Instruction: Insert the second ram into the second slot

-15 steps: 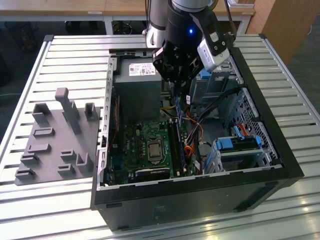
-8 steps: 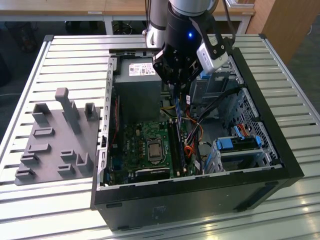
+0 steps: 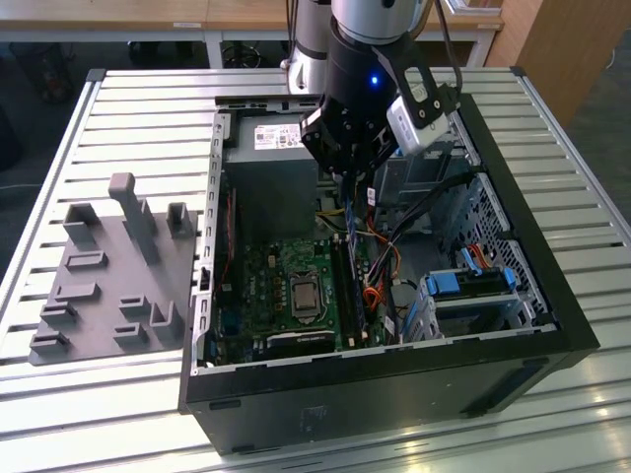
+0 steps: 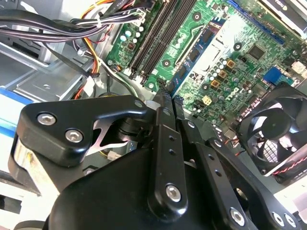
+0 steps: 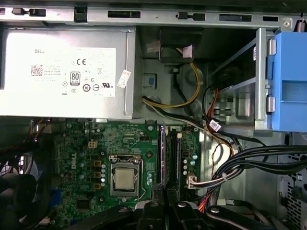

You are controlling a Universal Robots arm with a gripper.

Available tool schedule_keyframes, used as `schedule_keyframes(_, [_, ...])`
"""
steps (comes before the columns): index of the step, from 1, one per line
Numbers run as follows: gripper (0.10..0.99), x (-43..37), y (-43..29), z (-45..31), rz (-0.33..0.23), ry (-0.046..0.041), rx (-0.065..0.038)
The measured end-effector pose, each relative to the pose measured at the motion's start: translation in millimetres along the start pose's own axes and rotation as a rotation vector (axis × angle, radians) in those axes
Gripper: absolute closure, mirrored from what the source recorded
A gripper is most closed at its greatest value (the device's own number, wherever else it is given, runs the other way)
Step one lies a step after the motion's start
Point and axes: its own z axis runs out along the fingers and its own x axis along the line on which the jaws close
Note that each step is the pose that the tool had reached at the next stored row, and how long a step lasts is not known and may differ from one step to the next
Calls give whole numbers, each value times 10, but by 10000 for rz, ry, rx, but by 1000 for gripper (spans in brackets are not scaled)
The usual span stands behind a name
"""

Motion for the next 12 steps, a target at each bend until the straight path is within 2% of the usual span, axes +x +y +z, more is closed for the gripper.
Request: schedule_keyframes(12, [949,0,-23,30,-1,0,-1])
